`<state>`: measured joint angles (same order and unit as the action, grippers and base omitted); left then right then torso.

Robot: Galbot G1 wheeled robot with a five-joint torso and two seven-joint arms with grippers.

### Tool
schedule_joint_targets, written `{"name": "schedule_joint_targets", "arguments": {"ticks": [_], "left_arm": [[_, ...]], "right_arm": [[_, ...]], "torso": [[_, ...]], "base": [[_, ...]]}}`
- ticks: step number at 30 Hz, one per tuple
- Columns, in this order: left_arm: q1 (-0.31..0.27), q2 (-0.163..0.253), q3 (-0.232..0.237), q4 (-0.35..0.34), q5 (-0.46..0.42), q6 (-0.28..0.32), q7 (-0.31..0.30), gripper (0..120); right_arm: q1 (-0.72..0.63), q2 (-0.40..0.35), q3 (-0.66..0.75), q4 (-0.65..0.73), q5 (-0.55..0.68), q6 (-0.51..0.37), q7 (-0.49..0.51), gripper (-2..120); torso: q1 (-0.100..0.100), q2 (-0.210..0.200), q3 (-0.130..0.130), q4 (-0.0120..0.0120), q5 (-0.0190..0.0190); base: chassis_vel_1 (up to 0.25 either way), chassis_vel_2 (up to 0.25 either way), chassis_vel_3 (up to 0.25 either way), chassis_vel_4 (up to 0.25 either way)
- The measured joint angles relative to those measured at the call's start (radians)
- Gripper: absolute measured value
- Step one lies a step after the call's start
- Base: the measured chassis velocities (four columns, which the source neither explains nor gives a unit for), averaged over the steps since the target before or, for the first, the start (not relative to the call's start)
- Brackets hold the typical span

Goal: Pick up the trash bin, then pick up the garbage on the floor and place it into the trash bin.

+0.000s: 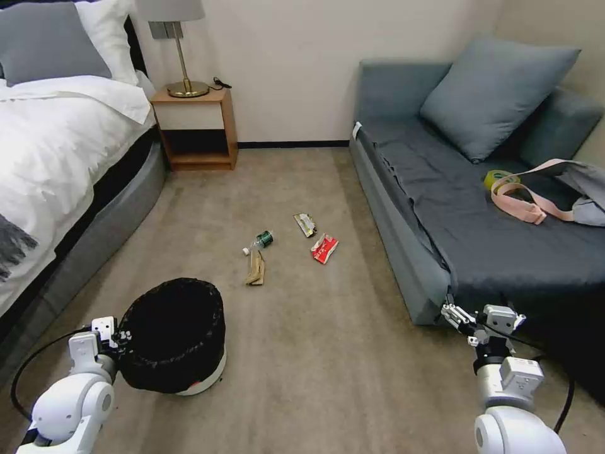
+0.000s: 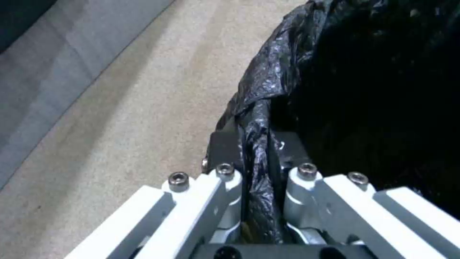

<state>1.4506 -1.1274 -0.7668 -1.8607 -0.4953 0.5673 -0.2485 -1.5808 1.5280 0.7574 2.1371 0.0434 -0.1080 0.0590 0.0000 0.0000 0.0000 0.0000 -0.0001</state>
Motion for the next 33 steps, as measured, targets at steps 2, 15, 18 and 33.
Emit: {"name": "schedule_joint_targets", "arguments": {"ticks": [2, 15, 18, 33], "left_arm": [[0.003, -0.007, -0.002, -0.001, -0.002, -0.011, 0.003, 6], [0.024, -0.036, -0.026, -0.075, -0.003, -0.090, 0.044, 5], [0.031, -0.047, -0.044, -0.102, -0.001, -0.128, 0.064, 5], [0.056, -0.097, -0.096, -0.178, -0.041, -0.251, 0.141, 4]], "right_arm": [[-0.003, 0.002, -0.001, 0.006, 0.000, 0.000, 0.000, 100], [-0.011, -0.004, -0.004, 0.019, -0.001, -0.003, -0.015, 100], [-0.010, -0.025, -0.013, 0.021, -0.004, -0.009, -0.030, 100], [-0.024, -0.129, -0.107, 0.043, 0.019, 0.027, -0.113, 100]], "torso": [[0.000, 0.000, 0.000, 0.0001, 0.0000], [0.000, 0.000, 0.000, 0.0000, 0.0000], [0.000, 0.000, 0.000, 0.0000, 0.0002], [0.000, 0.000, 0.000, -0.0001, 0.0001]], "base": [[0.000, 0.000, 0.000, 0.000], [0.000, 0.000, 0.000, 0.000], [0.000, 0.000, 0.000, 0.000], [0.000, 0.000, 0.000, 0.000]]}}
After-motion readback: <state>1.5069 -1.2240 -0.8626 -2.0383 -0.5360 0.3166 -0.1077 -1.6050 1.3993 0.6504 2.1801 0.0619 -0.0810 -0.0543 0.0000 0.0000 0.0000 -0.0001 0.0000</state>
